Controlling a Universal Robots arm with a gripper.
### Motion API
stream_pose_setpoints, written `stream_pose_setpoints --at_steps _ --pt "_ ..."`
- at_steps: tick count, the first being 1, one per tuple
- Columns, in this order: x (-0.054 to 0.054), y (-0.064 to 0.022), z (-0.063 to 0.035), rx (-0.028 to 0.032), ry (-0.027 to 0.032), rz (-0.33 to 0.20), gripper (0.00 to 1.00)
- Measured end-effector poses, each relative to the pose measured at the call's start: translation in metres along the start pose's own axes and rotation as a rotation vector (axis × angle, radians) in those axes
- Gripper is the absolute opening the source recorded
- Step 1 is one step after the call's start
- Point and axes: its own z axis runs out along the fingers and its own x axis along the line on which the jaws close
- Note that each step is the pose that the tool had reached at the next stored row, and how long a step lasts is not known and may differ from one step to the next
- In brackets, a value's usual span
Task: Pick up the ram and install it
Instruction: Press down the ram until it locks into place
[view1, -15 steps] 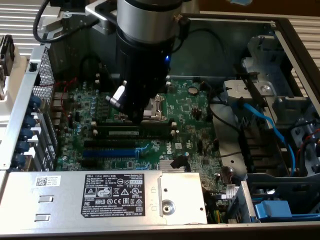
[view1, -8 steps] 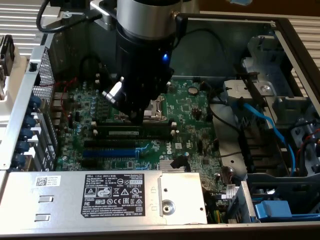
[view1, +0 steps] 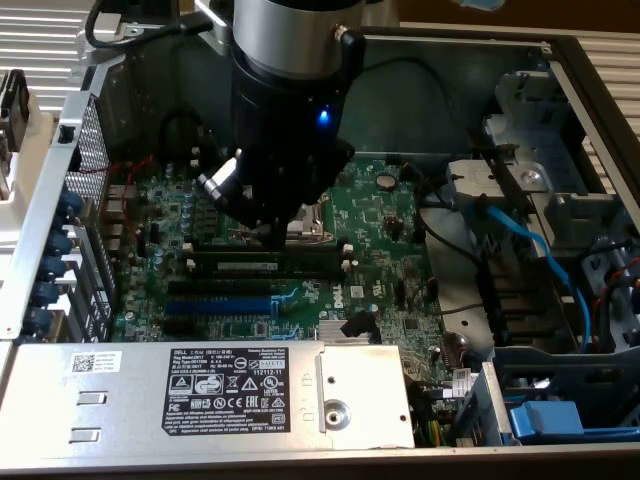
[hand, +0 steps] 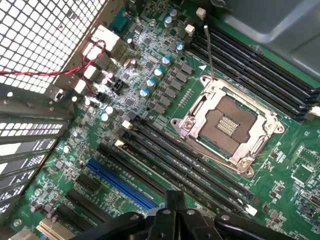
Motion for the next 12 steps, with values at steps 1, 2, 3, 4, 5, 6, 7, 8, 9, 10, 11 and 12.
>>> stream_pose_setpoints --at_steps 1,2,3,4,5,6,7,8,9,10,11,12 --pt "0.0000 0.0000 0.0000 0.0003 0.0003 0.011 0.10" --pt "0.0000 0.0000 0.0000 0.0004 0.0005 0.023 0.10" --pt "0.0000 0.0000 0.0000 0.0003 0.0005 0.045 0.10" --pt "0.0000 0.0000 0.0000 0.0002 0.0006 0.057 0.10" --pt "0.0000 0.0001 0.0000 0.0000 0.0007 0.068 0.10" --pt "0.0000 0.0001 0.0000 -0.0002 0.0006 0.080 0.10" --pt "0.0000 0.0001 0.0000 -0.0005 0.0006 0.091 0.10" --pt "0.0000 0.0000 -0.0001 -0.0012 0.0005 0.115 0.10" --pt "0.0000 0.0001 -0.0001 -0.0017 0.0003 0.127 0.10" --pt "0.0000 0.0001 -0.0001 -0.0021 0.0003 0.139 0.10" --pt "0.0000 0.0000 -0.0001 -0.0024 0.0002 0.150 0.10" --pt "0.0000 0.0000 -0.0003 -0.0027 0.0003 0.172 0.10"
